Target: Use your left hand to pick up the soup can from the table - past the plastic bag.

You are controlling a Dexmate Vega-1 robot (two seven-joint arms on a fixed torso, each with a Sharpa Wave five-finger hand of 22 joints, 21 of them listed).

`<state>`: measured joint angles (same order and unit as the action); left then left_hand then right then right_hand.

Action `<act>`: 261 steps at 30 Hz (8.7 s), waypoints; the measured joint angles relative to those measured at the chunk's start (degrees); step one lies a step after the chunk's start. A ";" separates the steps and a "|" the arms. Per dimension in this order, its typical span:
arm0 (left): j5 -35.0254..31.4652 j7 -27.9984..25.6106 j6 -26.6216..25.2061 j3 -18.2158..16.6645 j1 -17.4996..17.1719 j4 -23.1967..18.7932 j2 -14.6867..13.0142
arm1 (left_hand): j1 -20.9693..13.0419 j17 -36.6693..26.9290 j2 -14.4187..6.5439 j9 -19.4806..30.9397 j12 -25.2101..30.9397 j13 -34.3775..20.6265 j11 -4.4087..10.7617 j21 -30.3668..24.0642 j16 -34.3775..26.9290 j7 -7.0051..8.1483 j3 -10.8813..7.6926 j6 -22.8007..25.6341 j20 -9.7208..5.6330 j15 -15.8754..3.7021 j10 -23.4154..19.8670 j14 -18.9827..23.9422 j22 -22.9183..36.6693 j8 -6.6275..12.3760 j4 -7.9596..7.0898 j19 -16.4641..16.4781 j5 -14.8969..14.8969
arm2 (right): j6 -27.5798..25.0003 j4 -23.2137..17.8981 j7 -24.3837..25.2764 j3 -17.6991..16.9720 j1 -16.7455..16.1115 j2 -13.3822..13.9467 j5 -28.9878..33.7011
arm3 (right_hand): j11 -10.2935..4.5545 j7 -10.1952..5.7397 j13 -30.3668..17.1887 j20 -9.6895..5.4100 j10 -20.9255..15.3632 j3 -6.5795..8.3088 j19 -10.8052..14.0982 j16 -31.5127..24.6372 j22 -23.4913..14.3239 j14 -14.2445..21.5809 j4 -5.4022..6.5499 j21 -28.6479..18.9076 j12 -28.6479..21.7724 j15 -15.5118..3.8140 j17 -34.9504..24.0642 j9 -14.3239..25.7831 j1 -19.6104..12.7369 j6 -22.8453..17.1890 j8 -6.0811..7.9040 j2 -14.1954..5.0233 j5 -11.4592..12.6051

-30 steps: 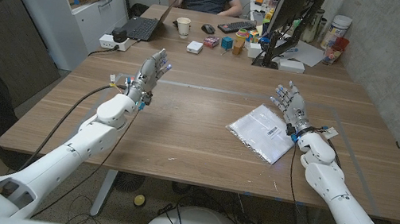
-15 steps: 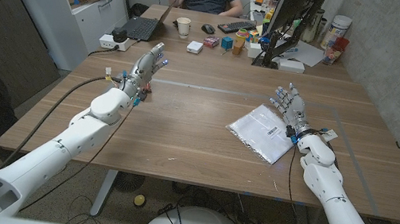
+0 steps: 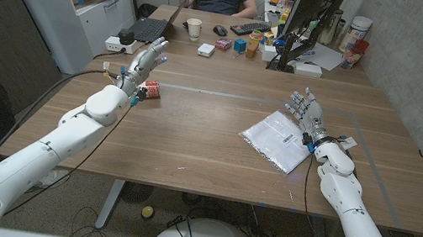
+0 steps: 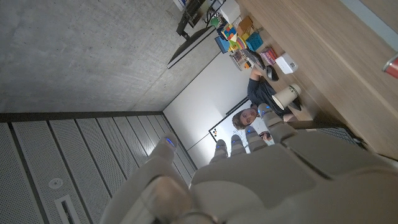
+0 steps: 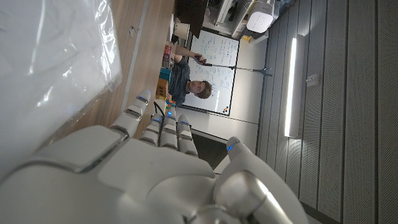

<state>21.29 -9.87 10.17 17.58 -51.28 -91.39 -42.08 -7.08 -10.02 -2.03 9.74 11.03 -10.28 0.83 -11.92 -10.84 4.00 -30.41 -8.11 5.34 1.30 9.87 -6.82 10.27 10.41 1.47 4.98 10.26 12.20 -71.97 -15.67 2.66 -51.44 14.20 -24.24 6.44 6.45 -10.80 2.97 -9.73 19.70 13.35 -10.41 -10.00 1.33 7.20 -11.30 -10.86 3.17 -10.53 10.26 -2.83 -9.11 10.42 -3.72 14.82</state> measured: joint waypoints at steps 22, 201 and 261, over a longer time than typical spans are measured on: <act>-11.06 -5.33 -10.72 -3.38 -0.21 -6.98 -8.16 | -6.42 0.01 0.02 -0.01 0.23 0.00 1.85 0.00 0.00 7.90 -1.04 4.43 4.84 0.13 -1.04 1.34 -0.01 0.62 5.74 0.69 0.00 | -0.18 1.44 -0.86 -0.68 1.22 -1.43 1.43 | 0.00 0.00 0.01 0.00 0.00 0.00 0.00 0.00 0.01 0.00 0.00 0.00 0.00 0.00 0.00 -0.01 0.00 0.00 0.00 0.00 0.00; -48.49 24.68 -34.26 15.26 18.82 -6.50 -18.20 | -34.66 -0.27 6.76 0.39 0.39 -0.24 2.32 -0.16 0.11 8.59 7.36 6.17 7.06 0.61 -0.51 1.42 0.15 0.39 7.14 10.16 6.70 | 4.42 -7.95 -0.07 5.41 -0.78 5.24 3.53 | 0.30 0.31 0.02 0.00 -0.92 -2.15 0.41 0.00 0.13 0.20 0.40 0.00 0.00 0.84 0.02 -0.02 0.76 -0.30 0.00 0.76 0.45; -46.55 31.03 -29.22 22.15 23.63 2.78 -13.47 | -36.91 -0.25 6.01 0.52 0.63 -0.24 2.03 -0.16 0.11 8.29 10.28 7.91 6.96 0.64 -1.25 2.68 0.27 0.39 5.95 12.72 7.99 | 7.08 -6.00 -1.83 6.11 0.73 6.24 3.89 | 0.29 0.30 0.02 0.62 -0.91 -3.33 0.61 0.00 0.12 0.41 0.16 0.00 0.00 1.02 0.12 -0.01 0.75 -0.30 0.00 0.77 0.66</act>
<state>-25.26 21.16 -19.05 39.73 -27.64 -88.61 -55.55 -44.00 -10.27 3.98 10.26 11.66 -10.52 2.86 -12.08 -10.73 12.29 -20.13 -0.19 12.30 1.94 8.62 -4.14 10.54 10.80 7.42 17.71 18.25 19.29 -77.97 -17.50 8.77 -50.70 20.44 -20.35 6.74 6.75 -10.77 3.59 -10.64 16.37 13.96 -10.41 -9.88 1.74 7.36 -11.30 -10.86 4.19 -10.41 10.25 -2.08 -9.42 10.42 -2.95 15.48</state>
